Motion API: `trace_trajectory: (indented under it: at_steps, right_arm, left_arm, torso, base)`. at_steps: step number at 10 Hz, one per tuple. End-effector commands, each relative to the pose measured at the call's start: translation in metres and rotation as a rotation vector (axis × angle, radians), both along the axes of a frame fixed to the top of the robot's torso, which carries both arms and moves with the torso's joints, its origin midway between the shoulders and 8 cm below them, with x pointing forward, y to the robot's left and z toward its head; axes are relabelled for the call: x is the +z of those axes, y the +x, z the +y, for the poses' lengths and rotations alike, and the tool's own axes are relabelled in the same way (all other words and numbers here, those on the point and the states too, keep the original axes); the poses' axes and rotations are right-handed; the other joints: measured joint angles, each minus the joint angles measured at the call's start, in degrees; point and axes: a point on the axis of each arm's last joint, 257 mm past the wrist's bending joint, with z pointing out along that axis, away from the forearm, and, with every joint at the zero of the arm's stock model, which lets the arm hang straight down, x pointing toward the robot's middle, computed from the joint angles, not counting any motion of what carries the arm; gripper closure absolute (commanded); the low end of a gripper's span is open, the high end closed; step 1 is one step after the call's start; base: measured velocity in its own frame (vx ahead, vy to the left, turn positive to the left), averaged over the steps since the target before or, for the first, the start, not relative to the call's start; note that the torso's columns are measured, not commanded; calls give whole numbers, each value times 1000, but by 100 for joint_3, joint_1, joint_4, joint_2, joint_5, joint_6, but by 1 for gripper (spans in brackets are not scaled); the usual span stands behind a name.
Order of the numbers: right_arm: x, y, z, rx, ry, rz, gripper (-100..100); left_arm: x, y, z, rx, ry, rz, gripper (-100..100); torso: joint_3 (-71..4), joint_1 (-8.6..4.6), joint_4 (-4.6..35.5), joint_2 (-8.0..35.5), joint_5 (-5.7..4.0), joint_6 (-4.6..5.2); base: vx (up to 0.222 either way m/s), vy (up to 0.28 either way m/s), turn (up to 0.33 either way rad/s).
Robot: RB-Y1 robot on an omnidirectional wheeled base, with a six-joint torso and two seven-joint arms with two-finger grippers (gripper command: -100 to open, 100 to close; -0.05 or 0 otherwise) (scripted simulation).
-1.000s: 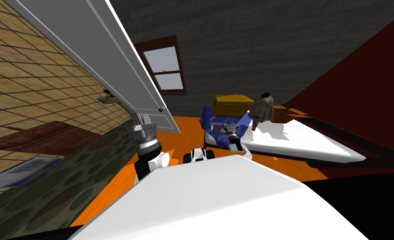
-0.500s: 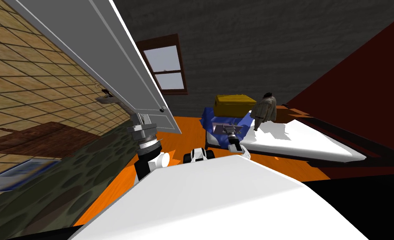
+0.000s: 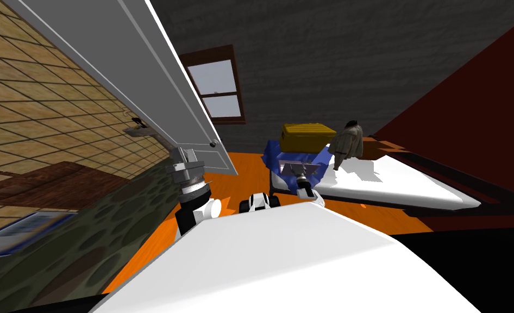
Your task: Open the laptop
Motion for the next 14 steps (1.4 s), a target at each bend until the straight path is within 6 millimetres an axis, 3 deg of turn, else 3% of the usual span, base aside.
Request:
trace_trajectory:
  at_steps: [1, 14]
  right_arm:
    - [-14, 0, -1, -15, -63, 33, -100]
    - [-55, -1, -19, -60, -393, 179, -100]
  left_arm:
    - [0, 0, 0, 0, 0, 0, 0]
    - [0, 0, 0, 0, 0, 0, 0]
  torso:
    - [2, -6, 1, 6, -1, 0]
    - [3, 2, 1, 5, 1, 0]
  base:
    - [42, 77, -25]
    - [28, 68, -18]
